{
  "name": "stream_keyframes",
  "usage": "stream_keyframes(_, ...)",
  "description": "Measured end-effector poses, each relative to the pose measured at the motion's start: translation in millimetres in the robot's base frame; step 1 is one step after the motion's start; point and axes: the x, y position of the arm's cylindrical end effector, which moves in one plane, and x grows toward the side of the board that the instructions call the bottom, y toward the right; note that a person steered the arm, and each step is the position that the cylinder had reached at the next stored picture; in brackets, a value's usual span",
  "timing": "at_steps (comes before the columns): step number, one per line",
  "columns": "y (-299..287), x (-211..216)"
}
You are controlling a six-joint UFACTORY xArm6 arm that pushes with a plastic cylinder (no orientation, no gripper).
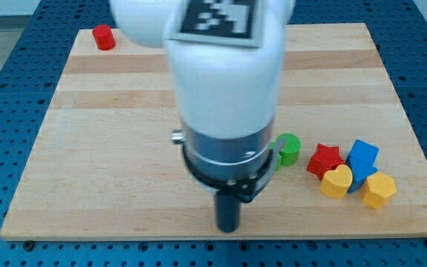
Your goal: Separate the green star from the green circle
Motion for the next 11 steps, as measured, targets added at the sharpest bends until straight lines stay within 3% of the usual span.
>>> stream_keyframes(3,27.1,-50.9)
stream_keyframes(6,52.0,-43.9)
stream_keyframes(11,52.8,-131.8)
